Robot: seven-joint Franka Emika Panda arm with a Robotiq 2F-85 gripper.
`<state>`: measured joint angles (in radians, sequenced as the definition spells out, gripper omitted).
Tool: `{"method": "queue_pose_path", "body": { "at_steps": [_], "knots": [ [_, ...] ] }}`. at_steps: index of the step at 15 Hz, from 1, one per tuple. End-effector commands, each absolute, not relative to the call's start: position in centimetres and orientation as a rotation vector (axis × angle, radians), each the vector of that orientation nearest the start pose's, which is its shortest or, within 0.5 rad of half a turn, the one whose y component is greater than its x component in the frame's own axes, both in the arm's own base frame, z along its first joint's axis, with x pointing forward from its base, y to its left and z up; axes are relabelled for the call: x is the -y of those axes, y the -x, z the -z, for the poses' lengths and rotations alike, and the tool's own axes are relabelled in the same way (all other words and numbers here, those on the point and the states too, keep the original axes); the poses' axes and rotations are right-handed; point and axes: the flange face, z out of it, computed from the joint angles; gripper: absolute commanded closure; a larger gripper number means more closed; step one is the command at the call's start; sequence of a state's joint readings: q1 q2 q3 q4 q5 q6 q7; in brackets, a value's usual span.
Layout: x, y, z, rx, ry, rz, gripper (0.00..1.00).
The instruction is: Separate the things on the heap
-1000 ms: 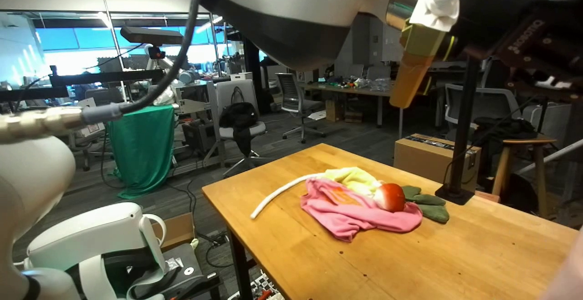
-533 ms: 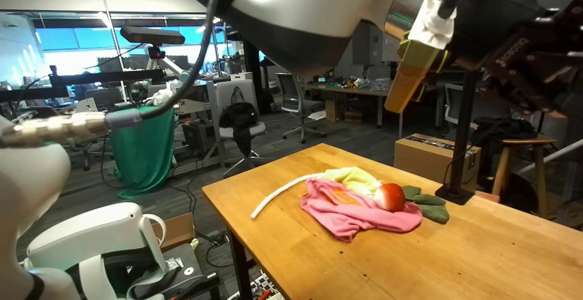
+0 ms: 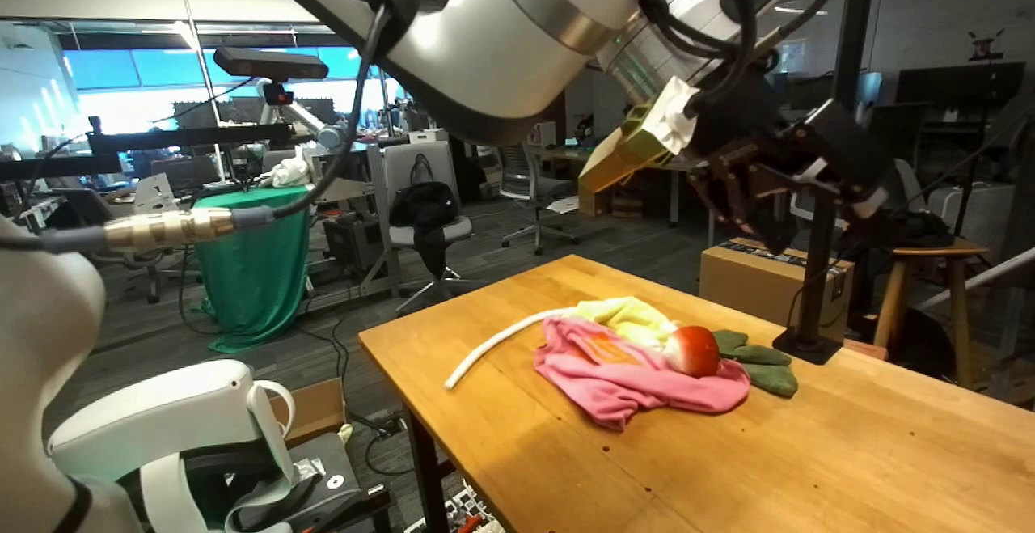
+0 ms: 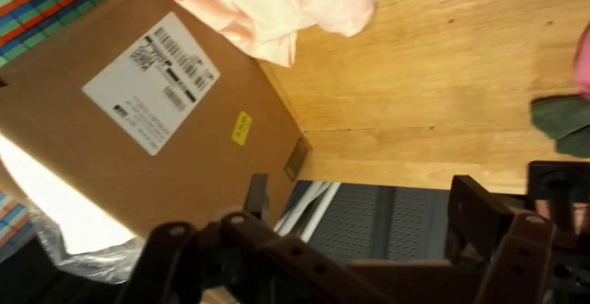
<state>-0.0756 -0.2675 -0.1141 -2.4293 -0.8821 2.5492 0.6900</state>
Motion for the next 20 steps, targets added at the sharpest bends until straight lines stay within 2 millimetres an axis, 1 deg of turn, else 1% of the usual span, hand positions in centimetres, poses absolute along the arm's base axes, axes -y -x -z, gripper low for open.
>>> {"method": "queue_pose_path", "body": {
  "at_steps": [1, 3, 7, 10, 12, 14, 17, 20],
  "knots": [
    [4.2, -47.0, -43.0, -0.159, 3.383, 0.788, 0.0],
    [1.6, -47.3, -41.6, -0.034, 3.33, 0.694, 0.0],
    [-2.5, -48.4, -39.5, 0.23, 3.217, 0.532, 0.0],
    [-5.5, -49.6, -38.4, 0.432, 3.112, 0.419, 0.0],
    [-7.6, -50.4, -37.8, 0.548, 3.074, 0.336, 0.0],
    [-9.2, -51.4, -37.0, 0.623, 3.106, 0.223, 0.0],
    [-11.0, -52.7, -36.3, 0.72, 3.166, 0.053, 0.0],
    [-11.8, -54.4, -35.7, 0.847, 3.233, -0.122, 0.0]
  ]
}}
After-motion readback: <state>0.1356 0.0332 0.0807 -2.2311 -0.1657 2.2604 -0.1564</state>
